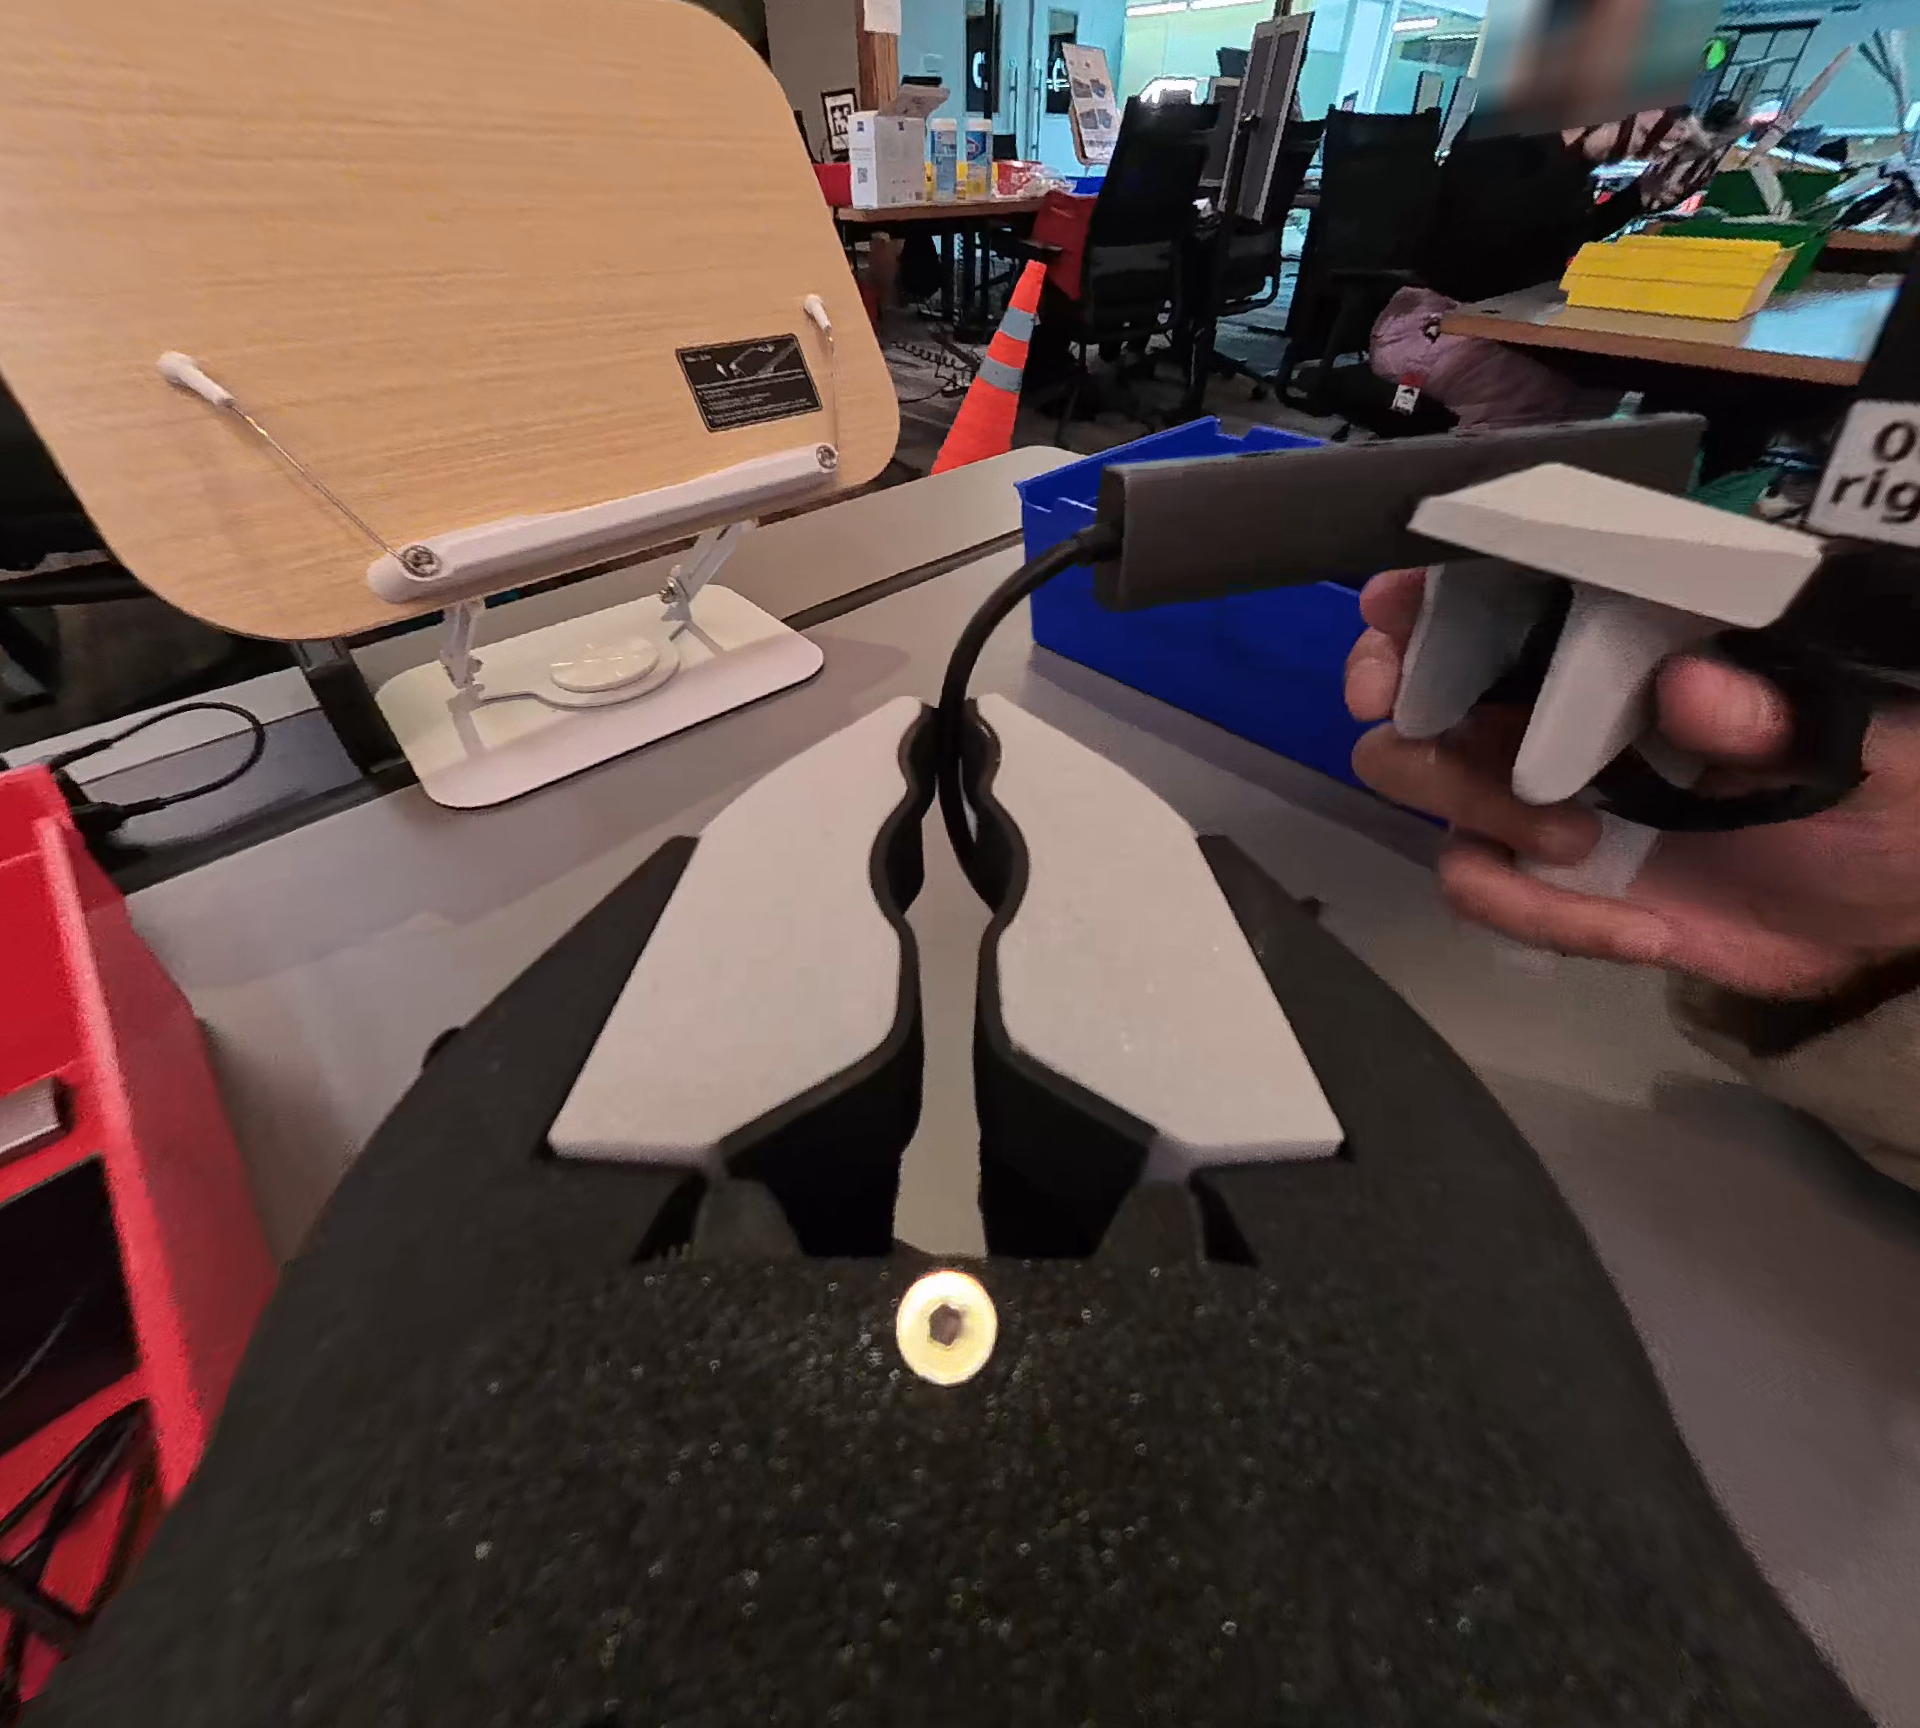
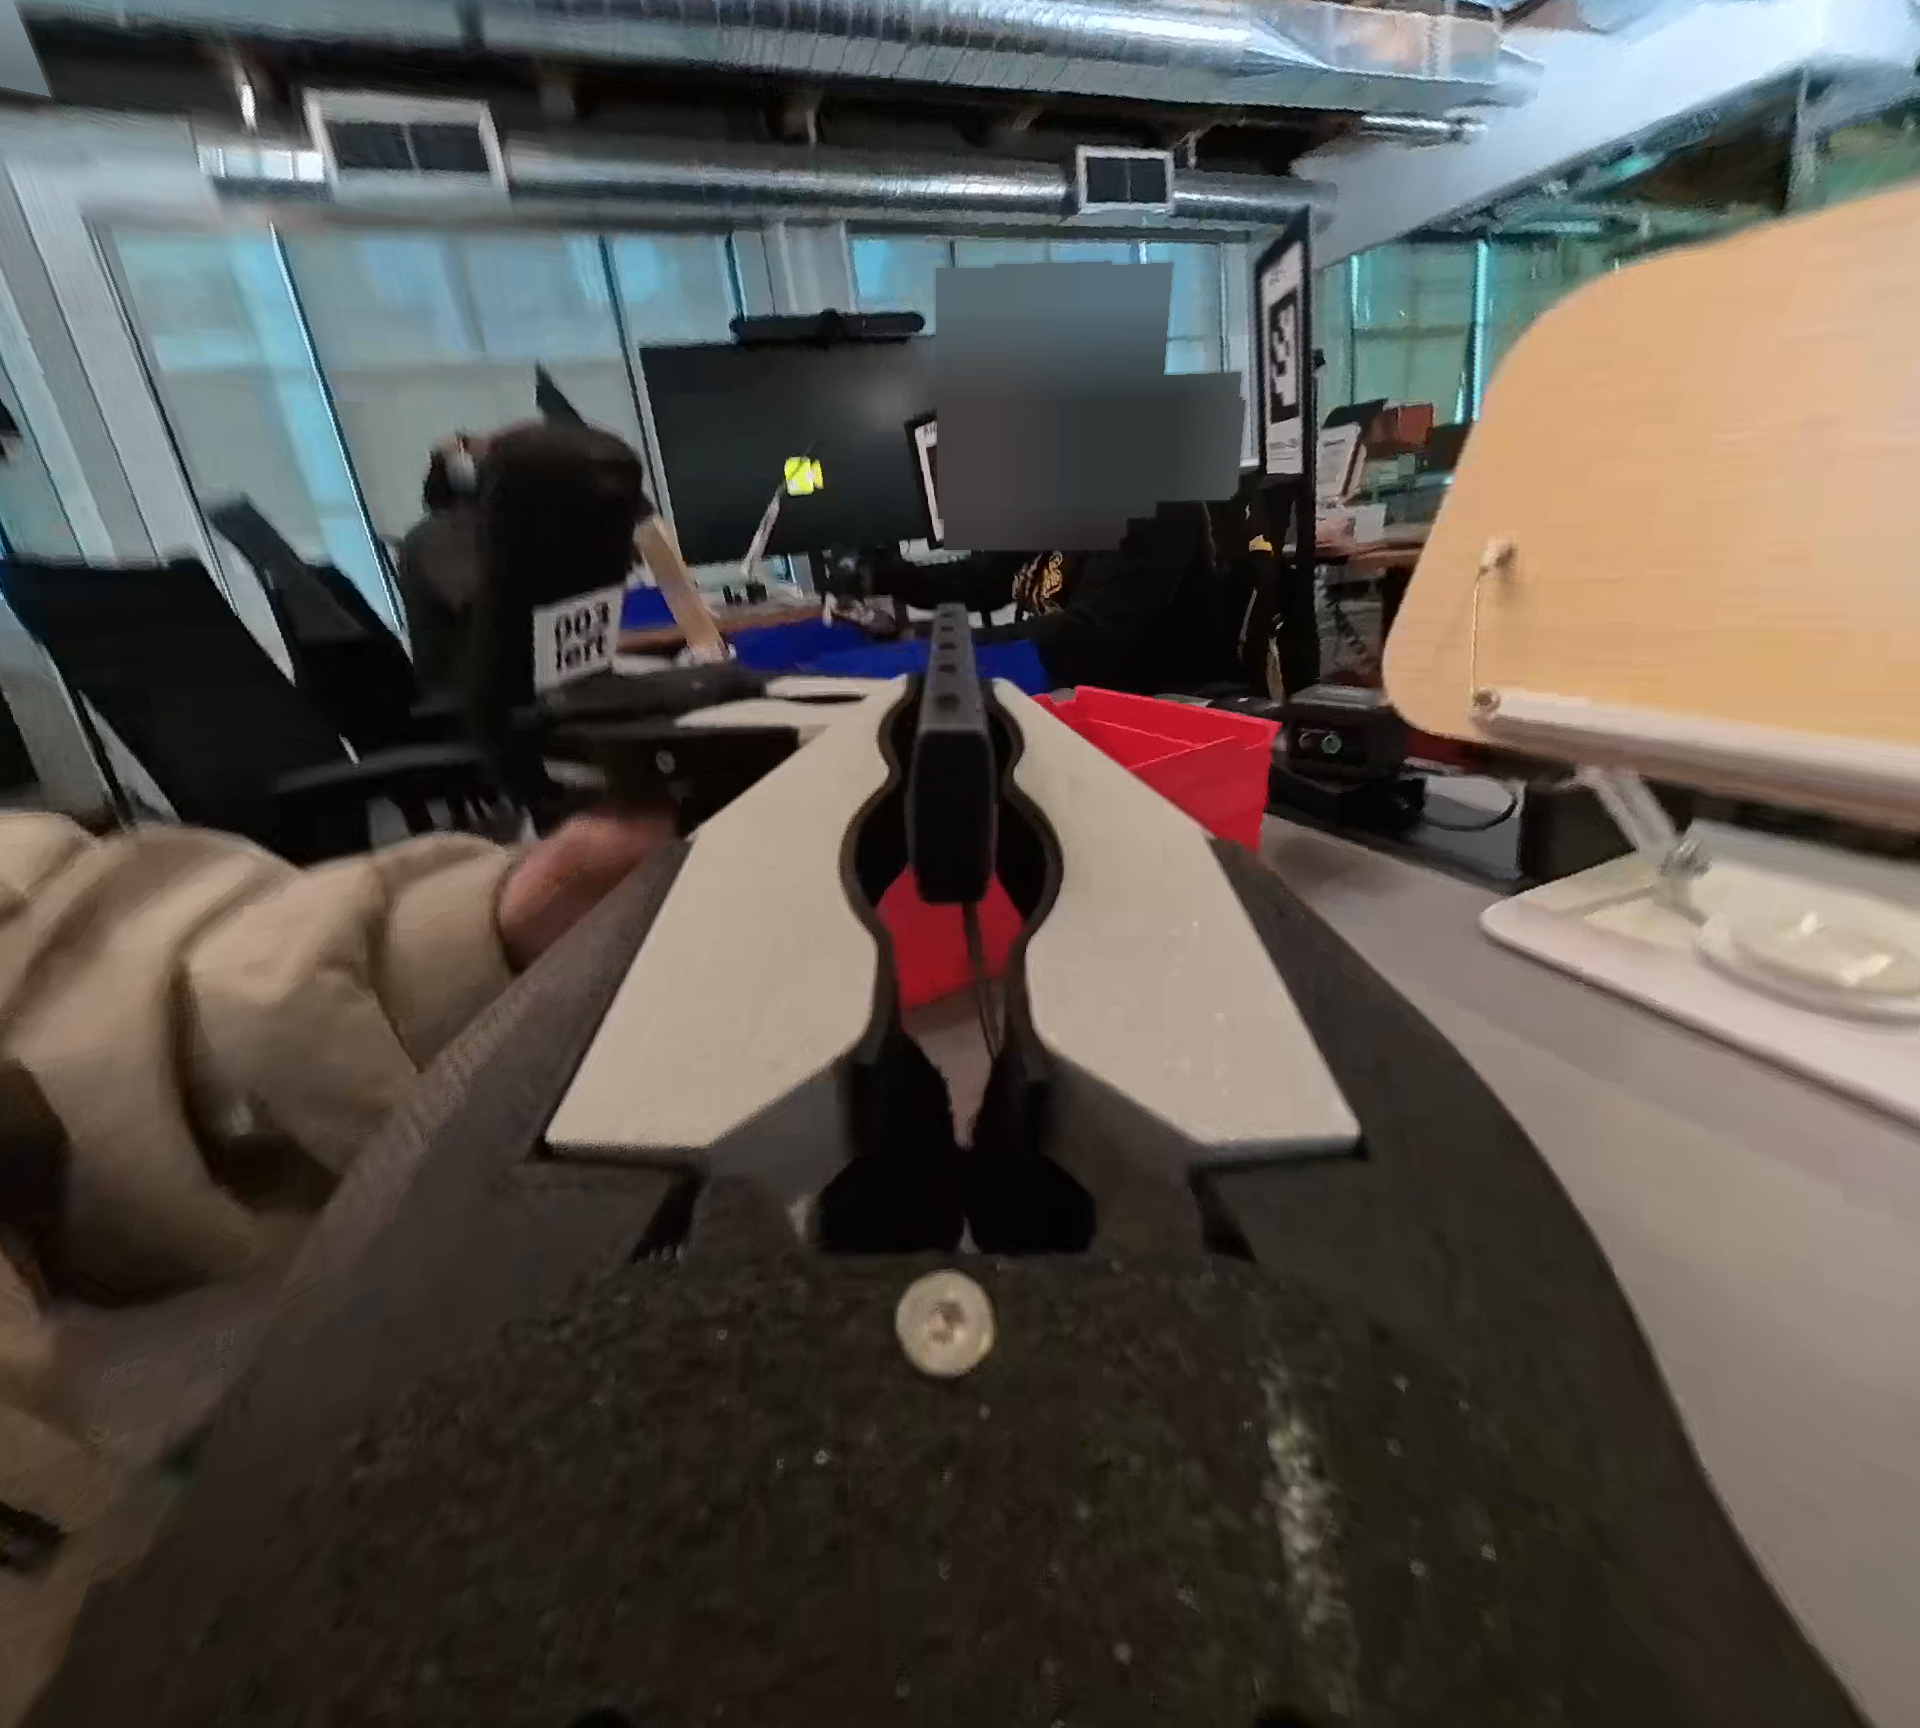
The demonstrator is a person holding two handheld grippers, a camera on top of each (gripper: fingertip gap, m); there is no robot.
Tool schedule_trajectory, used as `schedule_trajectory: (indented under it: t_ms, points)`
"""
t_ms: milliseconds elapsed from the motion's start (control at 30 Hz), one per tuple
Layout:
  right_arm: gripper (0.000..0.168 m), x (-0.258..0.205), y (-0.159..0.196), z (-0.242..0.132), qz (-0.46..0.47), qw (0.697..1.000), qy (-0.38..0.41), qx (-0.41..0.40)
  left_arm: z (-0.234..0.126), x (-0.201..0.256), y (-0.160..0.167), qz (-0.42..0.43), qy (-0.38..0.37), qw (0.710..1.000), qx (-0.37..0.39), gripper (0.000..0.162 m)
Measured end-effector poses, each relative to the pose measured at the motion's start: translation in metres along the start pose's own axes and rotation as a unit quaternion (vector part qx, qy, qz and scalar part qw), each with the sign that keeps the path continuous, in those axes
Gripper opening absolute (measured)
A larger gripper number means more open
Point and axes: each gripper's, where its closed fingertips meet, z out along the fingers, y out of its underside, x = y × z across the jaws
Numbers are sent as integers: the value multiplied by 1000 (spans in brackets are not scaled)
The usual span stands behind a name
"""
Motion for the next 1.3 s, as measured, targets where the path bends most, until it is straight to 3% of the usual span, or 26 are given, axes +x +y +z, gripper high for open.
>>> schedule_trajectory:
  t_ms: [100,233,267,367,533,1067,1300]
  points:
    - [8,-5,7,4,-93,995,-7,-46,-5,-7,-5,17,-8,1000,0,4]
    - [8,-10,11,7,-124,990,-12,-62,-10,-10,-10,39,0,999,-8,6]
    - [8,-11,12,6,-129,989,-15,-65,-11,-7,-10,44,12,999,-14,11]
    - [8,-8,21,4,-171,981,-5,-91,-18,14,-16,72,89,993,-20,48]
    - [8,-24,29,0,-188,974,-53,-114,-27,40,-8,145,167,974,-56,30]
    - [18,-39,26,-4,-152,977,-97,-112,-54,56,-9,118,291,949,-19,13]
    - [19,-55,25,-3,-81,980,-149,-101,-71,67,-16,68,369,927,12,10]
